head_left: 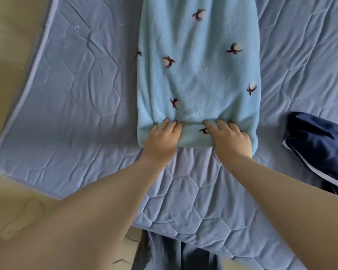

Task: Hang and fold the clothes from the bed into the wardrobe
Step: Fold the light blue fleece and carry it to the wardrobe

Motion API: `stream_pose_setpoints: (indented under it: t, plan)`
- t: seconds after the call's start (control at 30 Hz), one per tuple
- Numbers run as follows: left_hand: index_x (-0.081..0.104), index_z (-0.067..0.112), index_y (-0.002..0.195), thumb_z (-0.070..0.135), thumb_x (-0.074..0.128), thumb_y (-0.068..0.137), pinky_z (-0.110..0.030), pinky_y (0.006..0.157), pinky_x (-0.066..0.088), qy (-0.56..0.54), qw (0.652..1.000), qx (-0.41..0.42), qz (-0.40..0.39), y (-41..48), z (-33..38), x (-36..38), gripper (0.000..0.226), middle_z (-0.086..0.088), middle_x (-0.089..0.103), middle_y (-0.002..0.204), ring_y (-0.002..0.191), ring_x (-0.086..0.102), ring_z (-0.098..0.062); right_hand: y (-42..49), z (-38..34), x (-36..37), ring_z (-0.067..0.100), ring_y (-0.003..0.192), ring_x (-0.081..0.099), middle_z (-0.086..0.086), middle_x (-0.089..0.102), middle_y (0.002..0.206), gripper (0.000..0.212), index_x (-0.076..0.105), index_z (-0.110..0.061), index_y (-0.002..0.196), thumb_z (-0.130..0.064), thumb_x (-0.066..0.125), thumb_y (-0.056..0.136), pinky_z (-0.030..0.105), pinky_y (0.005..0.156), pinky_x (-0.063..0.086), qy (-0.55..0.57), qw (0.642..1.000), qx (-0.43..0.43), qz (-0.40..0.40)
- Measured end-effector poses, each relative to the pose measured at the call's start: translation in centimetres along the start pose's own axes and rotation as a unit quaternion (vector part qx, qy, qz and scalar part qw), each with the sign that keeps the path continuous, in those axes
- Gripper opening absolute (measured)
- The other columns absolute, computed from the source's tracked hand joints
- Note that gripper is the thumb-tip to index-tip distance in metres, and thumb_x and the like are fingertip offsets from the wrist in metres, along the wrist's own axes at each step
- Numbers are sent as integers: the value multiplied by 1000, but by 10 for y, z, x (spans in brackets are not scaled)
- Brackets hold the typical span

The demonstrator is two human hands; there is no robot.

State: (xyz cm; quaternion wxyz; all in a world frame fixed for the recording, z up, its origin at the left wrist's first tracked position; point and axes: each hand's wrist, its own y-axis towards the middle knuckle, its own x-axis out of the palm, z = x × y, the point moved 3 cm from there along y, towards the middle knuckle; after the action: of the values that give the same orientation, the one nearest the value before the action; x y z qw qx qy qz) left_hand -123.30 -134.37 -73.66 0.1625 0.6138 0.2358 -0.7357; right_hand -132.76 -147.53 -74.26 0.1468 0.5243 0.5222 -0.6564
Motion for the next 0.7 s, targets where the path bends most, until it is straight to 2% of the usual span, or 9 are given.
stream_pose_setpoints:
  t: [0.07,0.13,0.27,0.33,0.47,0.53,0.57,0.63,0.7]
  plan:
    - [64,-3,110,-10,60,71,-43,86,51,-16,999,-24,-35,0,2,-2,40,-17,68,104,105,63,-35,-2,-4,-10,28,118,45,-1,46,136,55,32,-32,140,-11,43,91,38,85,43,28,1000,1,-2]
    - [51,3,128,-2,45,85,-38,100,36,-31,994,-45,-96,-4,2,-9,43,-13,61,121,122,50,-30,-10,-7,-21,29,113,50,0,54,127,50,40,-29,135,-8,42,90,37,80,45,42,999,-2,-10]
    - [53,19,122,3,39,87,-35,72,42,-22,978,-60,-200,-22,5,-27,41,-6,63,110,101,59,-30,-43,-9,-32,27,103,57,0,59,116,50,44,-34,130,-7,45,88,31,69,41,31,997,-14,-74]
    - [56,20,115,7,40,89,-33,66,39,-49,955,-65,-284,-45,14,-37,34,-7,62,105,97,60,-31,-72,-12,-29,25,100,59,1,60,113,53,43,-38,130,-6,41,88,31,68,40,27,990,-20,-138]
    - [59,3,95,5,41,88,-28,57,32,-108,900,-34,-421,-102,41,-61,20,-5,54,75,72,52,-27,-140,-15,-17,23,94,58,2,60,111,51,44,-38,129,-8,37,89,30,67,40,22,967,-31,-253]
    - [61,0,97,9,47,87,-28,52,31,-134,867,-37,-478,-130,53,-71,20,-2,51,70,66,46,-20,-176,-16,-10,24,98,57,2,59,114,48,45,-38,127,-10,40,89,31,70,40,21,950,-36,-310]
    - [62,2,102,14,51,87,-27,56,37,-144,846,-44,-512,-144,59,-76,22,-3,57,77,70,49,-20,-196,-17,-8,24,102,57,2,59,115,46,47,-36,126,-11,43,88,31,72,41,26,940,-40,-339]
    - [63,9,111,23,58,86,-29,76,47,-152,808,-64,-566,-168,67,-79,29,-6,64,103,85,55,-20,-224,-19,0,24,105,56,2,60,115,42,50,-32,123,-12,47,86,33,78,45,47,921,-46,-383]
    - [63,11,112,26,61,85,-31,80,47,-139,784,-52,-603,-182,76,-84,31,-6,64,104,84,54,-19,-244,-21,2,25,106,56,3,60,117,42,52,-28,121,-11,50,83,35,85,47,61,904,-44,-420]
